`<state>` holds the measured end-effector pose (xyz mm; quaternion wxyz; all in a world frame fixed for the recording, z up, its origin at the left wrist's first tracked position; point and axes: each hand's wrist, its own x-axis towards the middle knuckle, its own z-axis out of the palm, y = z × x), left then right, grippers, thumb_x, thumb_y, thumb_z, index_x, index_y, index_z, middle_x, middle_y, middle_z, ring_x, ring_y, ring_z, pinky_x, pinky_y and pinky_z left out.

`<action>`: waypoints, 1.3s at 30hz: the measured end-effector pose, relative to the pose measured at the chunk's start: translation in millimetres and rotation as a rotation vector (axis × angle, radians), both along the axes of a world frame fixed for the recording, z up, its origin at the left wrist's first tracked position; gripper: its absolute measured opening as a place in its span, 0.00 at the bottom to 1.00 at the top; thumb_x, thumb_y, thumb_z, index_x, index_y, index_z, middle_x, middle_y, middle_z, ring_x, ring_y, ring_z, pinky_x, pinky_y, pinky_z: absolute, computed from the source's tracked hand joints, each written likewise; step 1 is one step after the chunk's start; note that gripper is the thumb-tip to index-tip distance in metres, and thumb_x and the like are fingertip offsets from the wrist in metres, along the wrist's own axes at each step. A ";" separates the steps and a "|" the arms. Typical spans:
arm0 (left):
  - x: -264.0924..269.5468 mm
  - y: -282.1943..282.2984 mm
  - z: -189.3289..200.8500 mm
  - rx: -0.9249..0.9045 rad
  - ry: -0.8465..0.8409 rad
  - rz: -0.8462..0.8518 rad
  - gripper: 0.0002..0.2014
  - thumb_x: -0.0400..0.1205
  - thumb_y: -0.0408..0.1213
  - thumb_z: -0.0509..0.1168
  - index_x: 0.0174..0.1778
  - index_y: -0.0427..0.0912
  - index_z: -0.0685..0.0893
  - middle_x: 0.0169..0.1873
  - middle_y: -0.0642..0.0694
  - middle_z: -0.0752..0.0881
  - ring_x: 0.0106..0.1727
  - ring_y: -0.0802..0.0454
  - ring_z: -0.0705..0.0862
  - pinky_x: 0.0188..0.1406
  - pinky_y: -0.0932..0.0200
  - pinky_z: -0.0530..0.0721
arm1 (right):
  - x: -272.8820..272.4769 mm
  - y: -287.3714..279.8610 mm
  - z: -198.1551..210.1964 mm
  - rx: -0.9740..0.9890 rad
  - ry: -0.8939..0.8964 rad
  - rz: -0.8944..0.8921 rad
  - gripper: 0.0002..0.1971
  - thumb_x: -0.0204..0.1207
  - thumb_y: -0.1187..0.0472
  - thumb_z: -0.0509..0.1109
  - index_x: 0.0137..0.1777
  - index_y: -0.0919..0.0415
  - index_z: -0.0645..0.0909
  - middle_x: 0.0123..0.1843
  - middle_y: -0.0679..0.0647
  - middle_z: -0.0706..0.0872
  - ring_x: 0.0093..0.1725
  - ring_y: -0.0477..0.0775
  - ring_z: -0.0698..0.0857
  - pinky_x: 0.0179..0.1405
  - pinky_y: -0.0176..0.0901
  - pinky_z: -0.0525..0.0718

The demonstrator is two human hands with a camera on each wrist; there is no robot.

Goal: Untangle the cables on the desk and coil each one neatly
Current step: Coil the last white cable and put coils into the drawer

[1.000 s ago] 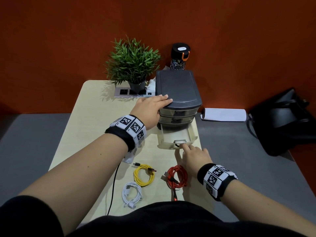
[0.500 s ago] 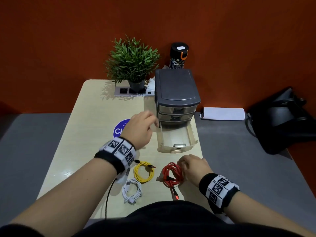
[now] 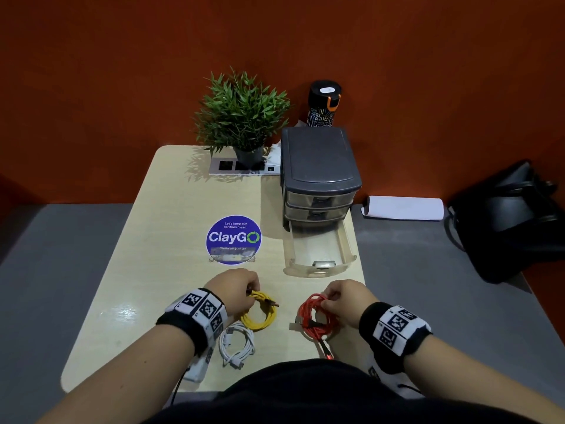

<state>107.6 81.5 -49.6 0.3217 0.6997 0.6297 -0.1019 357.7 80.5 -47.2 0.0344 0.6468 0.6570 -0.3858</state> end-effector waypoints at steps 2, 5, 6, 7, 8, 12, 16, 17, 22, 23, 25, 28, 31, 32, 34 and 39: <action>-2.6 2.2 2.4 0.004 -0.020 0.040 0.07 0.75 0.35 0.67 0.45 0.52 0.80 0.45 0.52 0.85 0.47 0.55 0.83 0.46 0.62 0.82 | 5.5 8.5 5.0 0.013 0.065 -0.037 0.03 0.76 0.57 0.72 0.45 0.56 0.85 0.44 0.51 0.89 0.44 0.50 0.86 0.46 0.40 0.85; -9.5 9.4 9.1 0.010 -0.103 0.142 0.06 0.74 0.36 0.70 0.43 0.52 0.82 0.41 0.52 0.86 0.43 0.57 0.83 0.42 0.64 0.82 | 12.9 25.6 15.5 0.082 0.236 -0.207 0.05 0.74 0.61 0.73 0.37 0.55 0.83 0.36 0.51 0.88 0.33 0.48 0.83 0.38 0.43 0.85; -11.1 12.3 12.7 0.025 -0.154 0.184 0.06 0.73 0.37 0.71 0.41 0.52 0.83 0.40 0.53 0.87 0.41 0.58 0.83 0.42 0.64 0.81 | 14.4 31.7 19.0 0.120 0.300 -0.295 0.08 0.74 0.63 0.73 0.35 0.55 0.82 0.33 0.51 0.86 0.29 0.48 0.81 0.33 0.40 0.82; -11.5 15.6 16.5 0.043 -0.218 0.234 0.07 0.73 0.35 0.72 0.39 0.53 0.83 0.39 0.54 0.87 0.41 0.57 0.84 0.42 0.64 0.82 | 15.2 37.9 21.9 0.150 0.359 -0.391 0.08 0.75 0.64 0.73 0.34 0.55 0.82 0.31 0.51 0.85 0.26 0.47 0.78 0.29 0.38 0.79; -10.4 19.0 20.9 0.069 -0.290 0.292 0.08 0.72 0.34 0.73 0.38 0.53 0.84 0.38 0.53 0.88 0.41 0.56 0.85 0.43 0.63 0.82 | 15.3 44.0 24.7 0.170 0.399 -0.471 0.08 0.75 0.65 0.72 0.35 0.56 0.82 0.31 0.51 0.85 0.25 0.47 0.77 0.28 0.36 0.77; 7.9 36.0 36.6 0.180 -0.508 0.505 0.08 0.72 0.33 0.75 0.38 0.51 0.85 0.33 0.52 0.88 0.34 0.57 0.85 0.40 0.59 0.83 | 12.3 58.3 24.6 0.108 0.349 -0.501 0.06 0.78 0.62 0.70 0.40 0.57 0.82 0.33 0.54 0.85 0.29 0.50 0.81 0.31 0.38 0.79; 37.6 51.9 41.5 0.232 -0.611 0.660 0.06 0.73 0.34 0.75 0.43 0.45 0.86 0.35 0.47 0.88 0.32 0.53 0.84 0.25 0.66 0.80 | 10.0 54.9 13.6 0.040 0.146 -0.339 0.05 0.79 0.58 0.67 0.49 0.59 0.81 0.46 0.58 0.88 0.45 0.60 0.87 0.49 0.50 0.86; 44.3 54.8 41.6 0.237 -0.612 0.683 0.06 0.74 0.34 0.74 0.45 0.44 0.85 0.36 0.47 0.88 0.32 0.53 0.84 0.21 0.69 0.77 | 10.1 52.7 12.8 0.043 0.130 -0.342 0.06 0.79 0.58 0.66 0.51 0.58 0.81 0.47 0.57 0.87 0.47 0.60 0.87 0.50 0.50 0.86; 72.0 67.4 34.0 0.263 -0.547 0.708 0.07 0.73 0.38 0.75 0.46 0.47 0.86 0.40 0.47 0.88 0.40 0.49 0.88 0.42 0.55 0.87 | 14.5 39.7 11.9 0.014 0.139 -0.363 0.06 0.80 0.57 0.65 0.51 0.56 0.81 0.46 0.55 0.86 0.47 0.56 0.86 0.48 0.50 0.88; 76.8 69.1 31.9 0.262 -0.506 0.689 0.07 0.73 0.39 0.75 0.45 0.48 0.86 0.41 0.48 0.88 0.42 0.48 0.87 0.45 0.53 0.87 | 15.5 37.4 11.4 0.003 0.143 -0.364 0.05 0.80 0.57 0.65 0.50 0.56 0.81 0.46 0.55 0.86 0.46 0.57 0.87 0.48 0.52 0.88; 85.3 71.2 29.2 0.261 -0.431 0.634 0.07 0.73 0.40 0.75 0.46 0.49 0.87 0.42 0.49 0.88 0.44 0.50 0.86 0.46 0.55 0.85 | 17.8 34.7 12.1 -0.004 0.157 -0.364 0.05 0.79 0.57 0.66 0.47 0.57 0.82 0.44 0.56 0.87 0.43 0.57 0.87 0.46 0.53 0.88; 95.9 73.1 26.0 0.253 -0.347 0.554 0.05 0.76 0.39 0.72 0.46 0.49 0.86 0.42 0.51 0.86 0.44 0.53 0.82 0.39 0.60 0.77 | 22.6 37.1 16.9 0.032 0.203 -0.405 0.06 0.77 0.60 0.68 0.40 0.57 0.81 0.38 0.56 0.87 0.30 0.53 0.83 0.33 0.43 0.83; 103.2 74.7 22.3 0.249 -0.294 0.527 0.04 0.77 0.38 0.70 0.44 0.52 0.83 0.42 0.52 0.85 0.42 0.54 0.81 0.36 0.62 0.76 | 27.3 44.1 21.9 0.046 0.261 -0.504 0.08 0.76 0.62 0.70 0.35 0.58 0.80 0.31 0.53 0.83 0.28 0.50 0.79 0.32 0.40 0.79; 105.1 75.3 20.9 0.250 -0.295 0.533 0.04 0.78 0.38 0.70 0.45 0.52 0.83 0.43 0.52 0.85 0.41 0.54 0.81 0.35 0.63 0.76 | 27.9 46.8 23.5 0.042 0.274 -0.530 0.08 0.75 0.63 0.71 0.35 0.59 0.80 0.29 0.52 0.82 0.27 0.50 0.78 0.33 0.41 0.80; 107.6 76.6 17.9 0.268 -0.320 0.552 0.06 0.78 0.37 0.69 0.48 0.51 0.82 0.46 0.50 0.85 0.42 0.54 0.80 0.37 0.63 0.76 | 27.8 52.4 24.9 0.029 0.300 -0.574 0.08 0.75 0.64 0.71 0.34 0.60 0.79 0.25 0.53 0.81 0.24 0.51 0.79 0.31 0.42 0.81; 105.9 78.3 19.3 0.333 -0.336 0.512 0.05 0.80 0.34 0.66 0.49 0.46 0.83 0.54 0.48 0.79 0.44 0.53 0.78 0.44 0.62 0.75 | 19.4 63.8 20.7 -0.024 0.289 -0.622 0.10 0.74 0.61 0.74 0.32 0.60 0.80 0.33 0.62 0.88 0.37 0.63 0.88 0.42 0.49 0.86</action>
